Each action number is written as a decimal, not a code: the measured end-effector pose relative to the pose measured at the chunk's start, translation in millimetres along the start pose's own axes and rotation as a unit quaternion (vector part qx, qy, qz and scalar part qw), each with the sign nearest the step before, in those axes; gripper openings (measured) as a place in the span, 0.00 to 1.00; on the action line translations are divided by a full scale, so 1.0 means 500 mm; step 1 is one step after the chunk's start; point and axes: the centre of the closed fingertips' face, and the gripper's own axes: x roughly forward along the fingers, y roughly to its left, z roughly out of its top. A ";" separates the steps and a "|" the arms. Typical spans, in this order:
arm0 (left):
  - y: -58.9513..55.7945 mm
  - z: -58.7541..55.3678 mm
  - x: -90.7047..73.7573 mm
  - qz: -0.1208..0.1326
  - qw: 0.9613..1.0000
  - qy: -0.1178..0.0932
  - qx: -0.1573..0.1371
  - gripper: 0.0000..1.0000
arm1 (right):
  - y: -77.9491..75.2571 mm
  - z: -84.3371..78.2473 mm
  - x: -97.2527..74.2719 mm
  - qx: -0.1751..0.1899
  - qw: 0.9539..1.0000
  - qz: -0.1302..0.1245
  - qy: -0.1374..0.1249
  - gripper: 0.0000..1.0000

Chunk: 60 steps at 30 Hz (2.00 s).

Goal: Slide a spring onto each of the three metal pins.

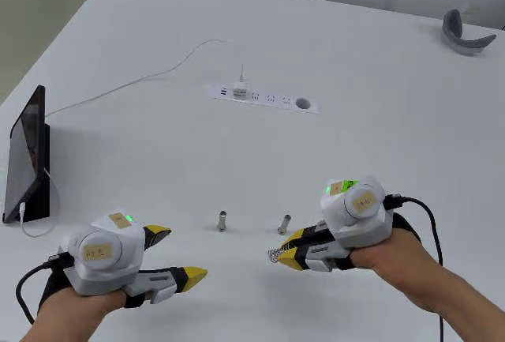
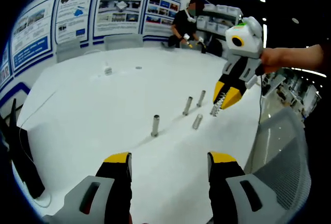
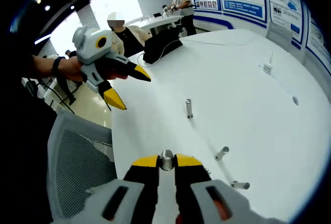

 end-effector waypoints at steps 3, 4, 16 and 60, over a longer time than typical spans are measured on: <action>0.005 -0.001 -0.003 0.001 1.000 -0.001 -0.004 0.62 | -0.008 0.012 0.013 -0.008 1.000 0.002 0.007 0.13; 0.008 -0.002 -0.004 0.002 1.000 -0.001 -0.005 0.63 | -0.010 0.015 0.016 -0.010 1.000 0.003 0.009 0.13; 0.021 -0.009 -0.011 0.003 1.000 0.000 -0.012 0.70 | -0.048 0.069 0.060 -0.041 0.999 0.002 0.032 0.13; 0.026 -0.033 -0.038 0.002 1.000 0.005 -0.027 0.71 | -0.079 0.138 0.155 -0.081 0.995 0.014 0.059 0.13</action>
